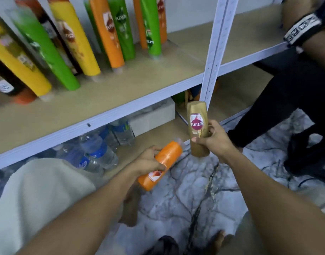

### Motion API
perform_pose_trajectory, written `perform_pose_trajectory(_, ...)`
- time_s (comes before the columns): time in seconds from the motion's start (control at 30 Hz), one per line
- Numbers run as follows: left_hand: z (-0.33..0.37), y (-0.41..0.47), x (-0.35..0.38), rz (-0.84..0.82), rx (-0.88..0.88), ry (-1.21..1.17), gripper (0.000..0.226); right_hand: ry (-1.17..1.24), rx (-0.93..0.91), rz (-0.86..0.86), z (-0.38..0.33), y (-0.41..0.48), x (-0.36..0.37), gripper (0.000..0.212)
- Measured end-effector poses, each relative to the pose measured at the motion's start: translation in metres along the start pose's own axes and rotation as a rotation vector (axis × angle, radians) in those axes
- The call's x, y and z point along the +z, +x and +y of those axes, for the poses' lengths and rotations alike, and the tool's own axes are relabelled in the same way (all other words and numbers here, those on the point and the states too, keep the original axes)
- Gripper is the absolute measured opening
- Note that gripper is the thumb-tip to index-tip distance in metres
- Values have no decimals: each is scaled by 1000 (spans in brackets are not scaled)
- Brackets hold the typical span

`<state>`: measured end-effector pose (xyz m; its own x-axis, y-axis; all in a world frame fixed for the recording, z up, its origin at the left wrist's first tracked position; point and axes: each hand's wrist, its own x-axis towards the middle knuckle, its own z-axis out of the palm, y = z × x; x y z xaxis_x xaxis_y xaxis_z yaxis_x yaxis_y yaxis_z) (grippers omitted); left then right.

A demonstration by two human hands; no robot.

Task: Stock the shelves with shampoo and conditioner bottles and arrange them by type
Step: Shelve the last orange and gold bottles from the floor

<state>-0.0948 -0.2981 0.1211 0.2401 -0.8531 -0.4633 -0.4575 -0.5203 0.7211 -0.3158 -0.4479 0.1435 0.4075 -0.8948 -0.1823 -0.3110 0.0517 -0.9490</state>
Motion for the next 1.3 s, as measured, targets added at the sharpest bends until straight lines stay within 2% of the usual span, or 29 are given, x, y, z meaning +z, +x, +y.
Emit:
perform_pose_trajectory(0.23, 41, -77, -90, 17, 186, 450, 69, 24, -146, 7, -56, -36, 13, 73)
perform_pose_trajectory(0.37, 77, -113, -144, 177, 328, 699, 70, 84, -227, 24, -105, -48, 29, 70)
perform_pose_trajectory(0.47, 104, -133, -185, 275, 364, 823, 70, 122, -288, 27, -143, -51, 44, 71)
perform_pose_trajectory(0.67, 109, -133, -243, 389, 358, 651, 69, 161, -372, 68, -197, -39, 72, 76)
perform_pose_trajectory(0.93, 70, -90, -265, 505, 258, 476, 73, 136, -455, 86, -239, 11, 96, 72)
perform_pose_trajectory(1.1, 52, -79, -268, 625, 277, 482, 73, 116, -495, 86, -241, 39, 114, 74)
perform_pose_trajectory(1.3, 4, -87, -266, 750, 196, 384, 87, 121, -505, 80, -233, 59, 130, 77)
